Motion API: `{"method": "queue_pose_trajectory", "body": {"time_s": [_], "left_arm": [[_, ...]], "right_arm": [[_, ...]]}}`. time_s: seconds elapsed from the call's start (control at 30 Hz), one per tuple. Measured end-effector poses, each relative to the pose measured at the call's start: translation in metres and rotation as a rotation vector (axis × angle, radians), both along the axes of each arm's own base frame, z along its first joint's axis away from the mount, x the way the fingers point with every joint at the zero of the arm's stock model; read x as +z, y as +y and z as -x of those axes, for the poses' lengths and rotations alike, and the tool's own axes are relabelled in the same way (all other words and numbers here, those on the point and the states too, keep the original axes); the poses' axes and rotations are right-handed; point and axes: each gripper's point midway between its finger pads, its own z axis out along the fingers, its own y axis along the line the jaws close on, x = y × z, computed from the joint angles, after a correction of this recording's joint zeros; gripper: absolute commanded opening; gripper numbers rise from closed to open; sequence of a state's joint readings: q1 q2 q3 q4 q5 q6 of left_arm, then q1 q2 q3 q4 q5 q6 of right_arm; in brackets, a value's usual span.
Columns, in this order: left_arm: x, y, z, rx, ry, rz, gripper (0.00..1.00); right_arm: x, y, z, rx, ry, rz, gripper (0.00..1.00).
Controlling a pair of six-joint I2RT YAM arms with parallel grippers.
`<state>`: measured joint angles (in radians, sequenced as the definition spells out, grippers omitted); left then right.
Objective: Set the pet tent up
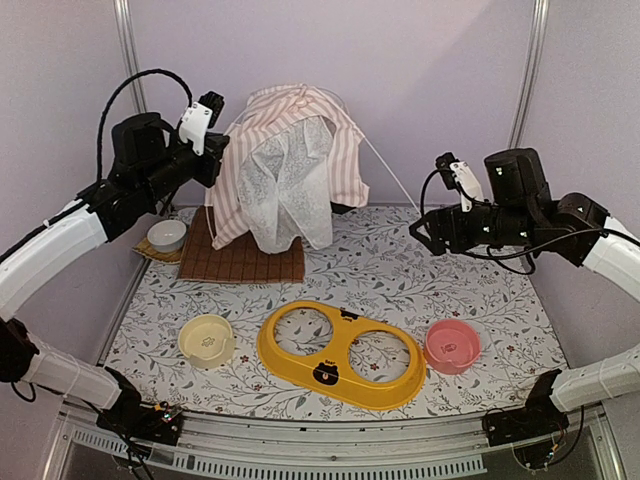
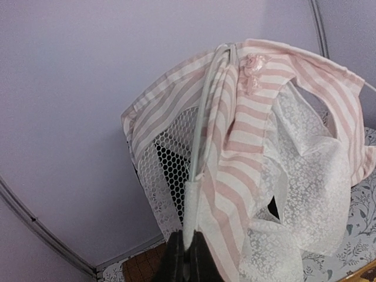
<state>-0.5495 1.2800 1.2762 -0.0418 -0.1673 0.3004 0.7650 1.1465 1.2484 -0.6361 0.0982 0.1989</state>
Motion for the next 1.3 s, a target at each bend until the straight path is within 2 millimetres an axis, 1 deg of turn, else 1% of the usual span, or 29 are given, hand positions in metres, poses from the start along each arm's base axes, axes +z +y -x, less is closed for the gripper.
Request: {"method": "queue_pose_trajectory", "body": {"time_s": [0.1, 0.23, 0.3, 0.37, 0.43, 0.57, 0.63, 0.7, 0.87, 0.97, 1.03, 1.07, 1.1, 1.2, 1.23, 1.27, 1.3], "left_arm": [[0.002, 0.008, -0.003, 0.005, -0.004, 0.001, 0.0], [0.005, 0.014, -0.006, 0.006, -0.009, 0.005, 0.0], [0.006, 0.016, -0.007, 0.006, -0.011, 0.007, 0.0], [0.007, 0.018, -0.007, 0.005, -0.013, 0.008, 0.0], [0.008, 0.02, -0.008, 0.005, -0.012, 0.011, 0.0], [0.012, 0.028, -0.012, 0.017, -0.018, 0.016, 0.0], [0.014, 0.033, -0.014, 0.026, -0.022, 0.022, 0.0], [0.017, 0.039, -0.016, 0.037, -0.025, 0.031, 0.0], [0.017, 0.049, -0.02, 0.054, -0.022, 0.044, 0.0], [0.017, 0.052, -0.021, 0.058, -0.021, 0.047, 0.0], [0.018, 0.054, -0.022, 0.058, -0.02, 0.051, 0.0], [0.018, 0.055, -0.022, 0.058, -0.019, 0.053, 0.0], [0.018, 0.056, -0.022, 0.059, -0.019, 0.054, 0.0], [0.019, 0.057, -0.023, 0.058, -0.019, 0.06, 0.0], [0.019, 0.056, -0.023, 0.055, -0.019, 0.061, 0.0], [0.02, 0.055, -0.022, 0.045, -0.019, 0.062, 0.0], [0.02, 0.053, -0.021, 0.035, -0.019, 0.063, 0.0]], "right_arm": [[-0.01, -0.006, 0.001, -0.018, 0.025, 0.012, 0.83], [-0.011, -0.019, 0.001, -0.051, 0.031, -0.006, 0.8], [-0.017, -0.022, 0.001, -0.055, 0.047, -0.005, 0.79], [-0.03, -0.02, 0.002, -0.046, 0.08, 0.005, 0.77], [-0.049, -0.019, 0.006, -0.032, 0.124, 0.02, 0.74], [-0.086, -0.02, 0.016, -0.019, 0.208, 0.059, 0.64], [-0.096, -0.022, 0.019, -0.02, 0.234, 0.069, 0.63], [-0.099, -0.023, 0.022, -0.022, 0.242, 0.068, 0.62], [-0.095, -0.028, 0.03, -0.015, 0.229, 0.043, 0.58], [-0.099, -0.029, 0.032, -0.012, 0.238, 0.047, 0.55], [-0.103, -0.03, 0.033, -0.012, 0.246, 0.054, 0.49], [-0.104, -0.03, 0.034, -0.012, 0.249, 0.057, 0.44], [-0.105, -0.031, 0.034, -0.012, 0.249, 0.057, 0.37], [-0.105, -0.03, 0.035, -0.006, 0.251, 0.054, 0.11], [-0.105, -0.029, 0.035, -0.003, 0.254, 0.05, 0.04], [-0.104, -0.028, 0.036, 0.002, 0.259, 0.044, 0.0], [-0.104, -0.027, 0.038, 0.013, 0.258, 0.04, 0.0]]}}
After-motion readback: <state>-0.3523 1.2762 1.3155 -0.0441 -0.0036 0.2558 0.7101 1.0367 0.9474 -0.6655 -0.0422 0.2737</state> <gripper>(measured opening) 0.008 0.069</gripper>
